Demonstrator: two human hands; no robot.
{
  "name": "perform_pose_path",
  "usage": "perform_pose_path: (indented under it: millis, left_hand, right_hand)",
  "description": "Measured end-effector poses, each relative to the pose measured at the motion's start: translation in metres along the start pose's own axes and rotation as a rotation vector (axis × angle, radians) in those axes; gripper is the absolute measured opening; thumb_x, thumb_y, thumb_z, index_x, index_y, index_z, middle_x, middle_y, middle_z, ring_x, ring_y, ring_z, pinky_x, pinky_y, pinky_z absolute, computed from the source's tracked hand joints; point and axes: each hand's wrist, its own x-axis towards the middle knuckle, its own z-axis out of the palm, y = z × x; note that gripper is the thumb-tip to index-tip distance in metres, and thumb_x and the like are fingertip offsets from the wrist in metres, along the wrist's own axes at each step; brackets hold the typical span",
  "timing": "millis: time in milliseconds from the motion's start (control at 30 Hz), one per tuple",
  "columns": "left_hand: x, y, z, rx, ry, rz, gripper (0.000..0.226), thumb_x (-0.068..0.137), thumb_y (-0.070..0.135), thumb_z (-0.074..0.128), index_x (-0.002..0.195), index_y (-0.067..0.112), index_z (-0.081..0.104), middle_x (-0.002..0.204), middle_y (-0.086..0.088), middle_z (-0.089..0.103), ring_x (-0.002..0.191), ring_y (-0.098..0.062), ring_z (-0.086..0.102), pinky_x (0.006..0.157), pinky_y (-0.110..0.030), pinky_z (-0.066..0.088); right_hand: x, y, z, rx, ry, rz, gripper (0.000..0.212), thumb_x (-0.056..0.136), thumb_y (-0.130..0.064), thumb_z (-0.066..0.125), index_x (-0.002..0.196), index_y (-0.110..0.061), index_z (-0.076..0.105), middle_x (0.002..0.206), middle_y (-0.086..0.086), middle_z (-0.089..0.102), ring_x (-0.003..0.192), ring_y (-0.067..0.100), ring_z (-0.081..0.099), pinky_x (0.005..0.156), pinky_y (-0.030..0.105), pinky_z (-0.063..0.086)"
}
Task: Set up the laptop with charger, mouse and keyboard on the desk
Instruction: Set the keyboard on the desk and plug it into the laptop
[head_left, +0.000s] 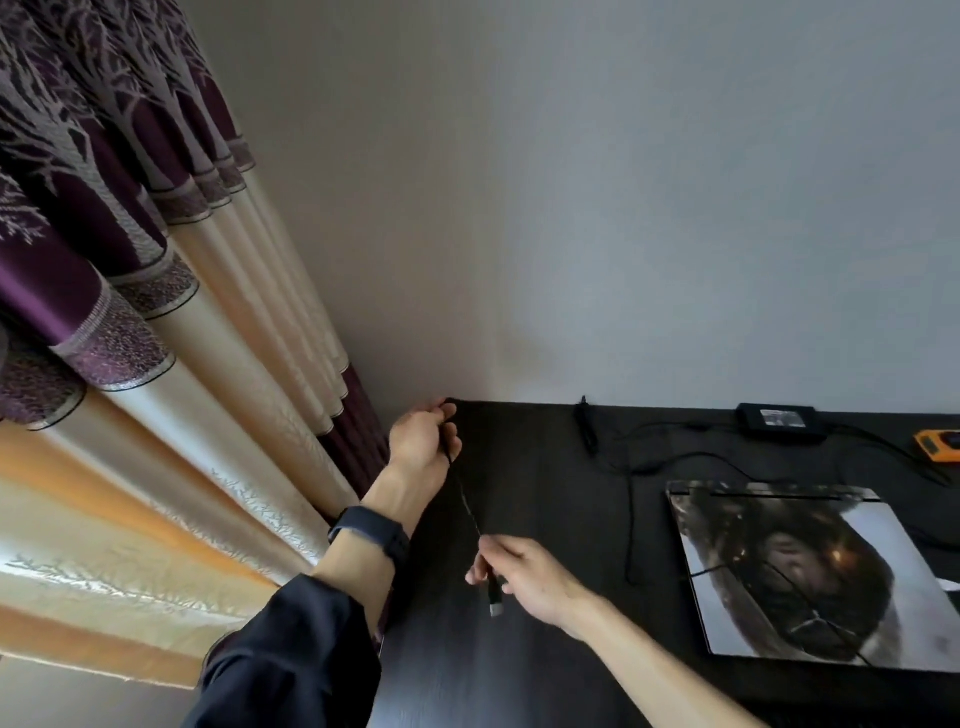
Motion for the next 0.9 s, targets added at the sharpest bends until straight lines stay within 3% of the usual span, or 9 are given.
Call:
perform_pose_path:
  millis: [167, 267, 333, 367, 433, 500, 600, 733, 900]
  left_hand:
    - [0.031, 0.001, -0.041, 0.142, 0.19, 0.056, 0.024, 0.099, -0.002, 0.04, 0.097, 0.01, 0.06, 0.078, -0.009, 0.057, 0.059, -0.018, 0.054, 0.05, -0.03, 0.045]
    - [0.04, -0.014, -0.059, 0.86, 0.19, 0.032, 0.026, 0.093, 0.024, 0.059, 0.112, 0.009, 0.066, 0.103, -0.015, 0.063, 0.1, -0.035, 0.062, 0.084, -0.042, 0.052]
    - [0.03, -0.028, -0.057, 1.317, 0.071, 0.217, 0.047, 0.086, 0.041, 0.066, 0.126, 0.018, 0.062, 0.129, -0.01, 0.059, 0.128, -0.03, 0.049, 0.107, -0.038, 0.04]
    - [0.017, -0.032, -0.05, 1.365, -0.081, 0.353, 0.046, 0.084, 0.039, 0.069, 0.127, 0.022, 0.063, 0.134, -0.005, 0.058, 0.132, -0.023, 0.048, 0.111, -0.032, 0.035]
    - [-0.011, -0.042, -0.031, 1.353, -0.437, 0.506, 0.034, 0.084, 0.028, 0.071, 0.118, 0.027, 0.069, 0.128, 0.009, 0.061, 0.126, -0.008, 0.052, 0.11, -0.021, 0.034]
    - [-0.028, -0.054, -0.017, 1.448, -0.59, 0.548, 0.025, 0.086, 0.028, 0.063, 0.108, 0.037, 0.07, 0.111, 0.019, 0.068, 0.108, -0.001, 0.061, 0.1, -0.024, 0.046]
    - [-0.036, -0.066, -0.011, 1.612, -0.549, 0.619, 0.028, 0.085, 0.035, 0.049, 0.108, 0.044, 0.063, 0.094, 0.015, 0.07, 0.093, -0.01, 0.065, 0.081, -0.035, 0.055]
    - [-0.037, -0.085, -0.009, 1.514, -0.558, 0.669, 0.025, 0.082, 0.048, 0.055, 0.107, 0.045, 0.061, 0.093, 0.018, 0.068, 0.09, -0.002, 0.064, 0.081, -0.032, 0.055]
    - [-0.035, -0.107, -0.009, 1.503, -0.437, 0.991, 0.03, 0.093, 0.049, 0.056, 0.12, 0.038, 0.062, 0.097, 0.009, 0.07, 0.09, -0.012, 0.066, 0.077, -0.029, 0.054]
  right_hand:
    - [-0.005, 0.018, -0.039, 0.052, 0.191, -0.032, 0.022, 0.106, -0.024, 0.047, 0.102, -0.018, 0.068, 0.072, -0.004, 0.064, 0.059, 0.011, 0.056, 0.054, 0.025, 0.042]
    - [-0.004, 0.013, -0.055, -0.048, 0.341, -0.108, 0.02, 0.104, -0.026, 0.05, 0.104, -0.027, 0.07, 0.077, -0.004, 0.071, 0.057, 0.011, 0.052, 0.057, 0.024, 0.043]
    - [-0.004, 0.005, -0.06, -0.086, 0.334, -0.124, 0.017, 0.103, -0.029, 0.053, 0.102, -0.027, 0.07, 0.084, -0.006, 0.076, 0.056, 0.01, 0.054, 0.058, 0.021, 0.043]
    - [-0.005, 0.001, -0.061, -0.099, 0.32, -0.123, 0.016, 0.102, -0.03, 0.055, 0.1, -0.025, 0.07, 0.085, -0.006, 0.077, 0.056, 0.009, 0.054, 0.059, 0.019, 0.043]
    - [-0.005, -0.004, -0.062, -0.088, 0.317, -0.118, 0.017, 0.098, -0.032, 0.063, 0.094, -0.02, 0.073, 0.083, -0.005, 0.078, 0.056, 0.008, 0.055, 0.061, 0.018, 0.045]
    - [-0.006, -0.007, -0.065, -0.061, 0.362, -0.106, 0.02, 0.094, -0.035, 0.068, 0.088, -0.017, 0.075, 0.079, -0.004, 0.078, 0.057, 0.006, 0.057, 0.064, 0.018, 0.048]
    - [-0.009, -0.002, -0.07, -0.061, 0.465, -0.086, 0.019, 0.09, -0.037, 0.071, 0.085, -0.02, 0.077, 0.075, -0.008, 0.077, 0.059, 0.004, 0.059, 0.066, 0.017, 0.051]
    - [-0.015, 0.009, -0.075, -0.07, 0.568, -0.095, 0.016, 0.087, -0.04, 0.074, 0.081, -0.027, 0.081, 0.075, -0.016, 0.075, 0.065, -0.005, 0.062, 0.066, 0.014, 0.046]
    - [-0.022, 0.024, -0.08, -0.032, 0.572, -0.142, 0.013, 0.086, -0.027, 0.078, 0.099, -0.03, 0.081, 0.094, -0.014, 0.075, 0.092, -0.004, 0.068, 0.084, 0.01, 0.049]
